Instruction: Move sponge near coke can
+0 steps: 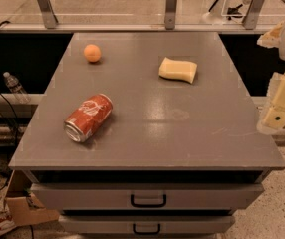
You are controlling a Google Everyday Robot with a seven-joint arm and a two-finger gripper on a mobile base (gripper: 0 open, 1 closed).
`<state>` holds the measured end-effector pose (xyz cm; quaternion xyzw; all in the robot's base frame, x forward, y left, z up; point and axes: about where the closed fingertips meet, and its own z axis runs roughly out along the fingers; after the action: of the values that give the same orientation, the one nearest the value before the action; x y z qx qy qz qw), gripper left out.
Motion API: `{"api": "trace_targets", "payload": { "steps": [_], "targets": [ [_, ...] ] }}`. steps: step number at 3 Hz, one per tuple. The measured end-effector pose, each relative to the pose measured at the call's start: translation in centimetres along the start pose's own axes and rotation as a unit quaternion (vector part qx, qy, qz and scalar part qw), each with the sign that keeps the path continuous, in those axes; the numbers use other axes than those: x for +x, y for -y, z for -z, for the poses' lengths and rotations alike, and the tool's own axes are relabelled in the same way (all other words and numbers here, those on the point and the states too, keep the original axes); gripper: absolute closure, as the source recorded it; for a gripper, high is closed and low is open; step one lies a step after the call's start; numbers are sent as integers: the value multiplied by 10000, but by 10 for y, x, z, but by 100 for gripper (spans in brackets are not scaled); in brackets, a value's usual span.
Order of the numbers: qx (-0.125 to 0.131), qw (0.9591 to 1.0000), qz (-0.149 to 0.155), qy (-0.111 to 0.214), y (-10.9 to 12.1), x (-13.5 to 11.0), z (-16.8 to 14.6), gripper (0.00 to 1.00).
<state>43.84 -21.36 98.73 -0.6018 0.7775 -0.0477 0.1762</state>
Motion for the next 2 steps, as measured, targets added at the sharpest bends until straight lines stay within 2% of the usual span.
{"api": "trace_targets", "payload": {
  "steps": [1, 2],
  "targets": [
    [1, 10000, 0, 0, 0, 0, 0, 0],
    [147, 9987, -392, 275, 26, 11, -12, 0]
  ]
}}
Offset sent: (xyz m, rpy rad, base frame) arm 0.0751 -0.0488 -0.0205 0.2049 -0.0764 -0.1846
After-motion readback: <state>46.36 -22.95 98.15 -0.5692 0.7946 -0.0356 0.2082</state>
